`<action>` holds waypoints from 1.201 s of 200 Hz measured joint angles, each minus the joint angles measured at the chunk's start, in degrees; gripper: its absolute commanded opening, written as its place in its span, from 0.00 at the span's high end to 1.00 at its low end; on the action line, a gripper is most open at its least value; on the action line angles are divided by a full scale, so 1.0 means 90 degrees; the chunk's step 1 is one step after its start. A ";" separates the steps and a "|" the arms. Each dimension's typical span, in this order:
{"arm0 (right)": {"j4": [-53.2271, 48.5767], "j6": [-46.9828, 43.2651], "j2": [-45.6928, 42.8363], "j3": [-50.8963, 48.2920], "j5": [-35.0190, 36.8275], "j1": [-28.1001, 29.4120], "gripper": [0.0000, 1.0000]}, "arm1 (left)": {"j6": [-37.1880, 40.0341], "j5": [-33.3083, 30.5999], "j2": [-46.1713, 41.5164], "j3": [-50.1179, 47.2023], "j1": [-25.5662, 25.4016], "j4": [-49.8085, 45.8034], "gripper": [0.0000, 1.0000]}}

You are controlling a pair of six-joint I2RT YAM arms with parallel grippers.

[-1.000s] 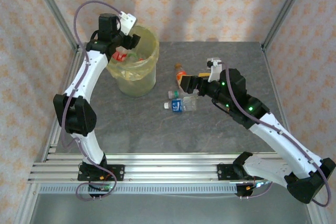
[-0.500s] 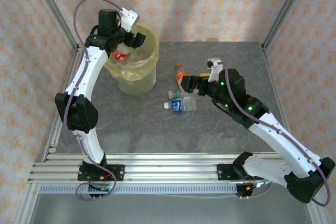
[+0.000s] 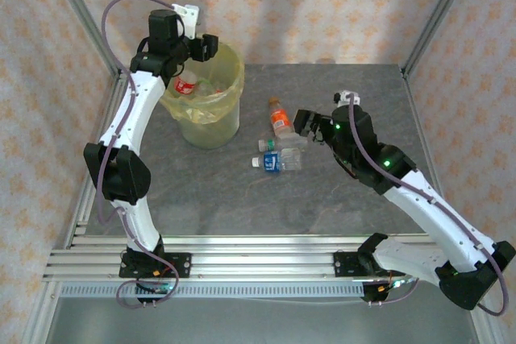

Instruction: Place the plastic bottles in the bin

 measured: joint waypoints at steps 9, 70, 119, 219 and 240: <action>-0.0112 0.0066 0.0000 0.0029 0.0172 -0.0002 0.01 | -0.0119 -0.0039 -0.0002 -0.0070 0.0000 0.0095 0.41; -0.0532 0.0389 -0.0029 0.0049 0.0588 -0.0053 0.01 | -0.0425 -0.0243 0.0000 -0.0401 0.0000 0.0503 0.45; -0.0699 0.0517 -0.0073 0.0058 0.0627 -0.0172 0.01 | -0.0423 -0.0335 0.0369 -0.0478 0.0000 0.1042 0.39; -0.1054 0.0614 -0.0058 0.0216 0.0644 -0.0357 0.01 | -0.0874 -0.0457 0.0937 -0.0274 -0.0005 0.1790 0.22; -0.1156 0.0750 -0.0005 0.0262 0.0692 -0.0430 0.01 | -0.1015 -0.0454 0.0850 -0.0274 -0.0005 0.1627 0.18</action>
